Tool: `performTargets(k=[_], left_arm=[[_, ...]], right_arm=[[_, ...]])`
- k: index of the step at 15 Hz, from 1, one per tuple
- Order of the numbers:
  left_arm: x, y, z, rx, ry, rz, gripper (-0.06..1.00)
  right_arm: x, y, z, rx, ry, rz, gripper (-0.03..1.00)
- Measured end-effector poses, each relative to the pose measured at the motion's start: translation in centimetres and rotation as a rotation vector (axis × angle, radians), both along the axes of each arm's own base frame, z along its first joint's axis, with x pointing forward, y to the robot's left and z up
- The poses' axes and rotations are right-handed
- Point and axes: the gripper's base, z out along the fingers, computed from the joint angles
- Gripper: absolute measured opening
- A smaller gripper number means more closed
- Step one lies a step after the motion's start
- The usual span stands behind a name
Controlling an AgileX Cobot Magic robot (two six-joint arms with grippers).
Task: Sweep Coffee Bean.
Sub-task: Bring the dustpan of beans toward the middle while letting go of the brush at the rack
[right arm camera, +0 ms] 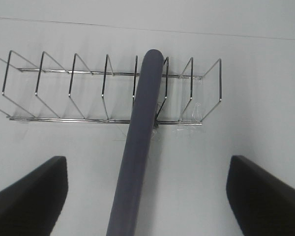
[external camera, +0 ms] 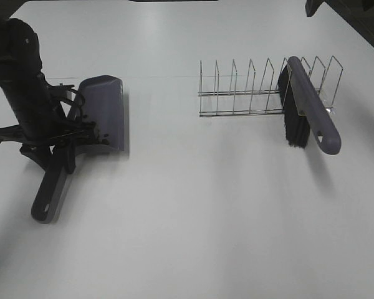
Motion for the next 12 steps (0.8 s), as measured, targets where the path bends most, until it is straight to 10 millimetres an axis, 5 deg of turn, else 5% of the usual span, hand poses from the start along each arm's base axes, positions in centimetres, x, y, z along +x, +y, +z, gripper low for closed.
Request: performTargets(k=[4, 9, 10, 12], left_arm=[[0.8, -0.4, -1.5, -0.007, 0.062, 0.004, 0.33], [1.0, -0.5, -1.5, -0.011, 0.051, 0.006, 0.33], [1.0, -0.5, -1.5, -0.011, 0.051, 0.006, 0.36], [1.1, -0.5, -1.3, -0.019, 0.045, 0.003, 0.67]], right_arm=[[-4.6, -0.5, 1.8, 0.004, -0.035, 0.019, 0.77], [-8.1, -0.9, -0.6, 0.006, 0.007, 0.026, 0.77], [-8.5, -0.9, -1.2, 0.011, 0.017, 0.027, 0.77], [-9.6, -1.0, -1.7, 0.011, 0.034, 0.027, 0.77]])
